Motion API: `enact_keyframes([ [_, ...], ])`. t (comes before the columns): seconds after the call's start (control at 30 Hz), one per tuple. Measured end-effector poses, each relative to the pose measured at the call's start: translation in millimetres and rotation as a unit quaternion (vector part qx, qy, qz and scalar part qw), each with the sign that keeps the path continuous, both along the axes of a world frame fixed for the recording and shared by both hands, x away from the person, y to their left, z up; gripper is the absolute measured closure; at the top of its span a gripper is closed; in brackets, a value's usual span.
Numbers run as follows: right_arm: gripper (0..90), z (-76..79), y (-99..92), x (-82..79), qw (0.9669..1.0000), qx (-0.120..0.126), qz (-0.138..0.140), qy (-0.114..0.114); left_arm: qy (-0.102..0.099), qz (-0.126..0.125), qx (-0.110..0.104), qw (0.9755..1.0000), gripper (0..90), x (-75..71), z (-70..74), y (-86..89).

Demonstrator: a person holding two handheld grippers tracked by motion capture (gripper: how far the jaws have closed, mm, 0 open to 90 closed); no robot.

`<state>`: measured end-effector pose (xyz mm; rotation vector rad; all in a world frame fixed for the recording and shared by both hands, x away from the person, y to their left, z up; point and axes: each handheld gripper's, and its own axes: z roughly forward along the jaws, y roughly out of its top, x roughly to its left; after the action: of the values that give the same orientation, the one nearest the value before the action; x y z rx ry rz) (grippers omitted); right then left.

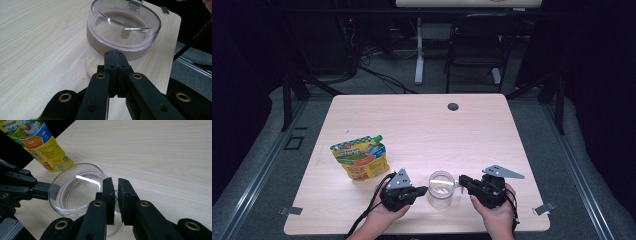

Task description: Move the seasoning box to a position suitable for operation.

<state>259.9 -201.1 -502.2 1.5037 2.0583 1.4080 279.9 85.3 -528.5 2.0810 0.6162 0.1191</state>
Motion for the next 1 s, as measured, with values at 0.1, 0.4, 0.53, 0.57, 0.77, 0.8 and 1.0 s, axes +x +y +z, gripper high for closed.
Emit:
enact_keyframes([
  [0.1,84.4,-0.2,-0.1,0.0,1.0,0.0,0.0,0.0,0.003,0.0,-0.007,1.0,90.0,0.3,0.3,0.3],
  [0.4,84.4,-0.9,-1.1,-0.4,1.0,0.005,0.002,0.001,-0.003,-0.002,-0.005,1.0,90.0,0.3,2.8,0.5],
  [0.53,83.6,-1.7,-1.0,-1.4,1.0,0.004,0.006,-0.003,-0.009,0.0,-0.006,0.9999,90.0,0.0,5.2,0.4],
  [0.57,83.5,-1.8,-1.2,-1.6,1.0,0.003,0.006,-0.004,-0.01,-0.001,-0.005,0.9999,90.0,0.0,5.8,0.4],
  [0.77,81.9,-2.4,-2.4,-5.0,0.9998,0.001,0.018,-0.01,-0.012,-0.001,-0.004,0.9999,90.0,0.8,7.4,-0.6],
  [0.8,81.3,-2.3,-2.4,-6.0,0.9997,-0.003,0.02,-0.013,-0.01,-0.005,-0.007,0.9999,90.0,1.1,7.7,-0.7],
  [1.0,74.9,-1.4,-1.2,-12.4,0.9987,-0.022,0.035,-0.029,-0.012,-0.013,-0.013,0.9998,90.0,1.3,11.2,-3.8],
])
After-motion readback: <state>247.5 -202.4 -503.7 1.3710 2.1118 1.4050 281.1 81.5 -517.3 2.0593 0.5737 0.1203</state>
